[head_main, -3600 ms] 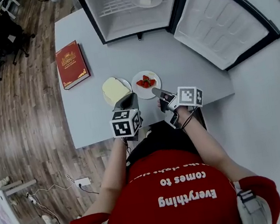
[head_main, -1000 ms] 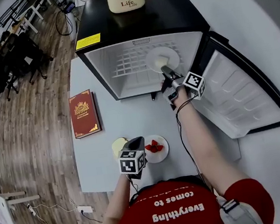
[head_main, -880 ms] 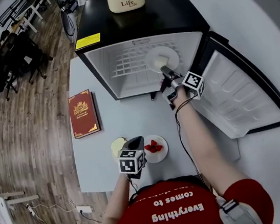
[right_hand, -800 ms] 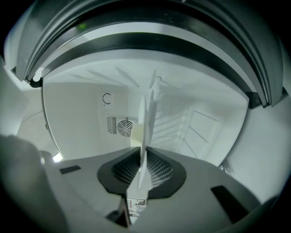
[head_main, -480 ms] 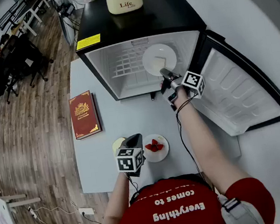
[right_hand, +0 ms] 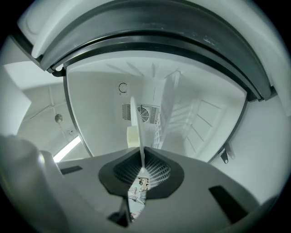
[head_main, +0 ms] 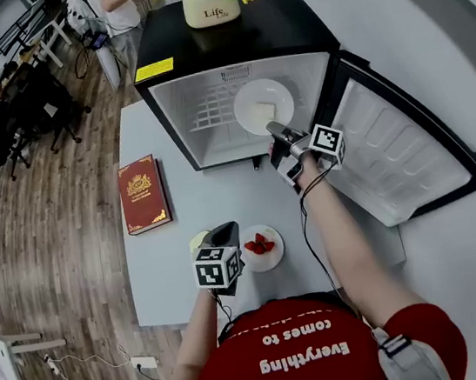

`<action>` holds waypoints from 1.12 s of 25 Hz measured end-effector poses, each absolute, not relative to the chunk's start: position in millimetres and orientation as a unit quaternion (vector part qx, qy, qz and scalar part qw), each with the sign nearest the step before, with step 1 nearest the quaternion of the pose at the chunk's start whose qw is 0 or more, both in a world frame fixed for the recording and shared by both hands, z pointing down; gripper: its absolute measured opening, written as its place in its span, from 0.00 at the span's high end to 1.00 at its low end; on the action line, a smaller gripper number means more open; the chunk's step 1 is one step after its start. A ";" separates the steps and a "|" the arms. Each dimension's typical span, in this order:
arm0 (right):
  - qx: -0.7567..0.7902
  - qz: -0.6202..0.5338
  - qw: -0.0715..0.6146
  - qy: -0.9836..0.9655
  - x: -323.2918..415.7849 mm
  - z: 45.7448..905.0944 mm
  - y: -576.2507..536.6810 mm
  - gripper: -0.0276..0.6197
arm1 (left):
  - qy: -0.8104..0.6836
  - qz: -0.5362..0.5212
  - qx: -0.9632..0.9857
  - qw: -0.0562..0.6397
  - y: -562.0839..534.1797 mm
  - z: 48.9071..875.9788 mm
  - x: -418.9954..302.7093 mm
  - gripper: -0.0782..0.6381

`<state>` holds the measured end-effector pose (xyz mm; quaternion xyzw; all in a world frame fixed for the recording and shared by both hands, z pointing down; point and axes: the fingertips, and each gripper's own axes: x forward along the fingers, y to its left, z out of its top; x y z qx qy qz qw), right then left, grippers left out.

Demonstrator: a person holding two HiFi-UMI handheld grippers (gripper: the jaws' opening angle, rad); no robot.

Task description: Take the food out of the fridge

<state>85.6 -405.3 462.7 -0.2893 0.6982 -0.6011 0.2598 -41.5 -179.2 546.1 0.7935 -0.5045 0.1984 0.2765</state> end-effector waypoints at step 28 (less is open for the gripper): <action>-0.189 -0.656 0.211 0.700 69.4 472.0 -198.8 0.92 | -0.500 0.173 0.808 0.261 -120.8 522.0 -33.1 0.89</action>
